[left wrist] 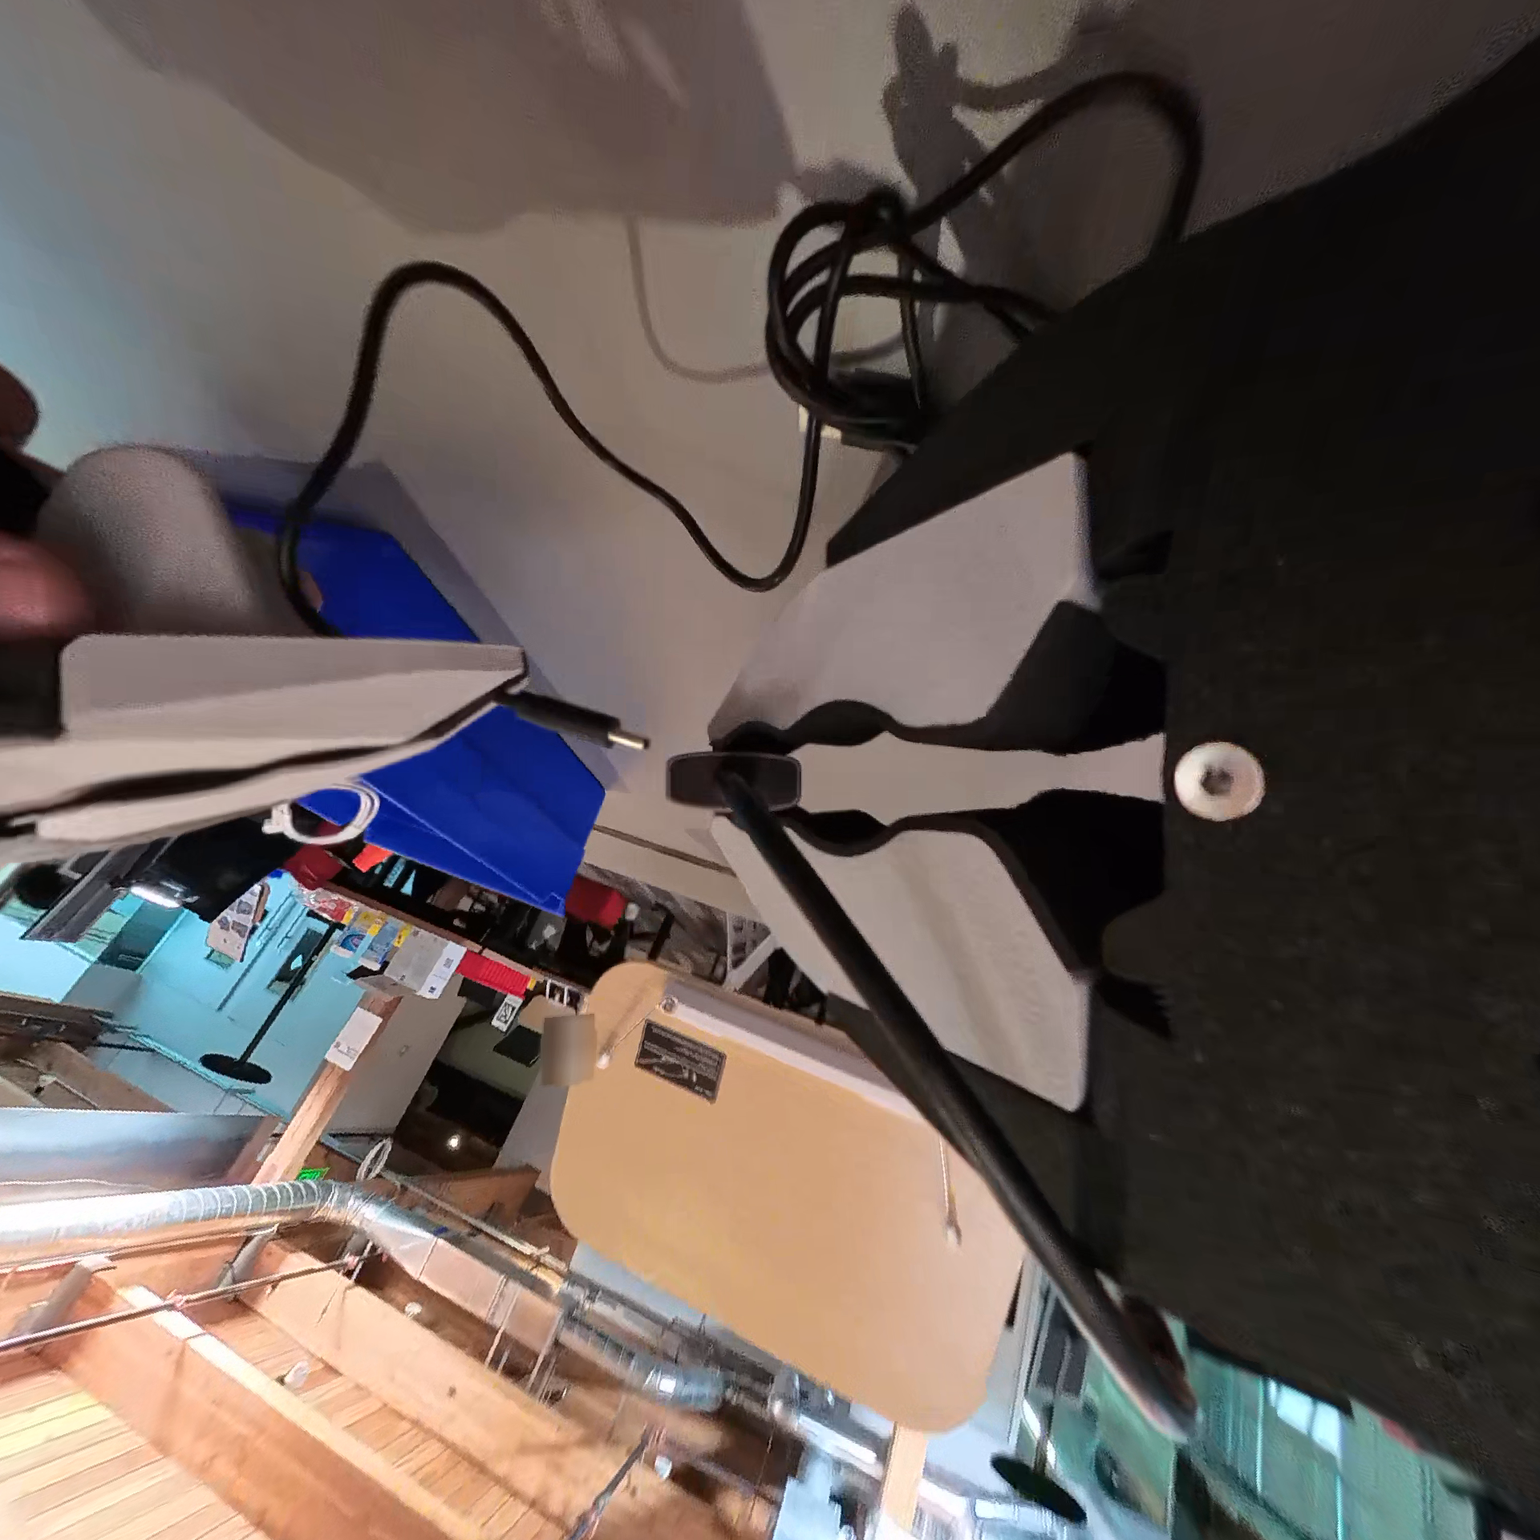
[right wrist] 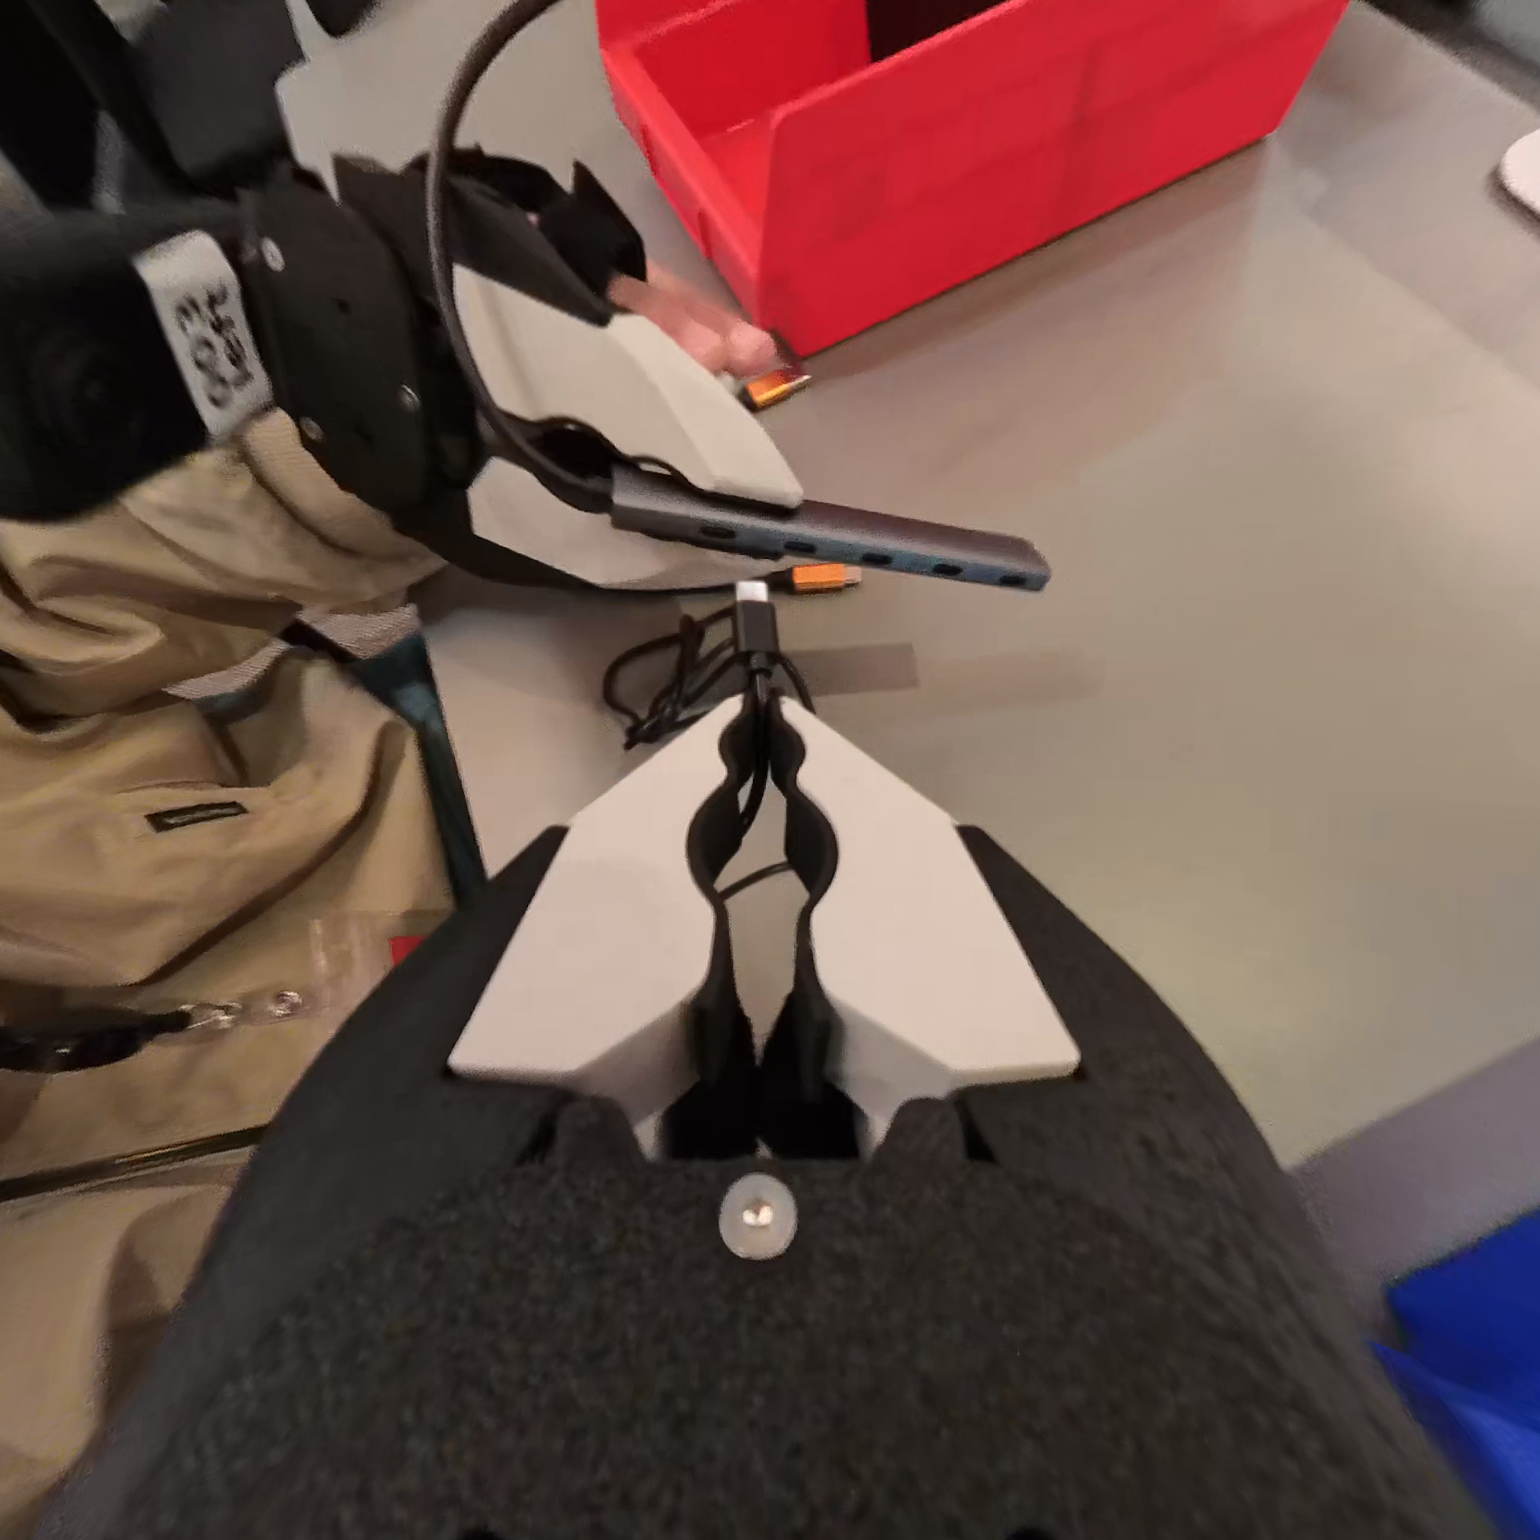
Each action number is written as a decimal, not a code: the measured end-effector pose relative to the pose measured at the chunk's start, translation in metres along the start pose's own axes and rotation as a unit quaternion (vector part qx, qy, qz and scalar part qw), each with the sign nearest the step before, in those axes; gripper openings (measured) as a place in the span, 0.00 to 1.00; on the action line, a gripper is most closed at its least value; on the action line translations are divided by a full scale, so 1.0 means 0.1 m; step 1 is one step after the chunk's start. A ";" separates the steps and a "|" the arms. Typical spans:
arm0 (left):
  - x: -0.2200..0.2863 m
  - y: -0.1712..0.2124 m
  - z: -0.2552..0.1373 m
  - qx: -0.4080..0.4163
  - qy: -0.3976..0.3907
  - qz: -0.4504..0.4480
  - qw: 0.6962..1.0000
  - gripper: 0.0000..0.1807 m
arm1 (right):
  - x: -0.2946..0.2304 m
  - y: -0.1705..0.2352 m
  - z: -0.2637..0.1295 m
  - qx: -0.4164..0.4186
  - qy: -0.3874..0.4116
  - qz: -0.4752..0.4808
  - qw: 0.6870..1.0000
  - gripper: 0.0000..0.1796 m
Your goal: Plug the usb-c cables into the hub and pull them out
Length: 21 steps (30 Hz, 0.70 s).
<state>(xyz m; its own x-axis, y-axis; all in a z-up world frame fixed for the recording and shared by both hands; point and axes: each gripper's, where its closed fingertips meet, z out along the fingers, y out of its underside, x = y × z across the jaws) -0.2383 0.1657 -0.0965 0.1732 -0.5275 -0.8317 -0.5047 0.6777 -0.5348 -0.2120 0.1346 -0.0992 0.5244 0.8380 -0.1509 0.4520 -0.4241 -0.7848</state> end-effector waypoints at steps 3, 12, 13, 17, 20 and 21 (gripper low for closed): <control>0.01 0.00 0.02 -0.011 -0.008 0.042 0.999 0.06 | -0.06 -0.01 0.00 0.009 -0.030 0.021 0.999 0.00; 0.11 -0.02 0.09 -0.019 0.001 0.087 0.996 0.06 | -0.03 0.04 0.01 0.003 -0.024 0.023 0.999 0.00; 0.11 -0.03 0.09 -0.018 0.001 0.086 0.996 0.06 | -0.03 0.05 0.01 0.001 -0.024 0.022 0.999 0.00; 0.11 -0.01 0.10 -0.021 0.002 0.083 0.996 0.06 | -0.02 0.07 0.02 -0.007 -0.021 0.021 1.000 0.00; 0.12 -0.02 0.09 -0.019 0.005 0.080 0.997 0.06 | -0.02 0.06 0.02 -0.002 -0.027 0.028 0.999 0.00; 0.13 -0.02 0.09 -0.020 0.006 0.082 0.996 0.06 | -0.02 0.06 0.03 -0.002 -0.026 0.028 0.999 0.00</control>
<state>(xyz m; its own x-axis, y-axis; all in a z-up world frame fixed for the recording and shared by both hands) -0.2274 0.1625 -0.1073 0.0762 -0.4169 -0.9058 -0.5582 0.7349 -0.3852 -0.2118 0.1316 -0.1055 0.5109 0.8295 -0.2258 0.4255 -0.4722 -0.7720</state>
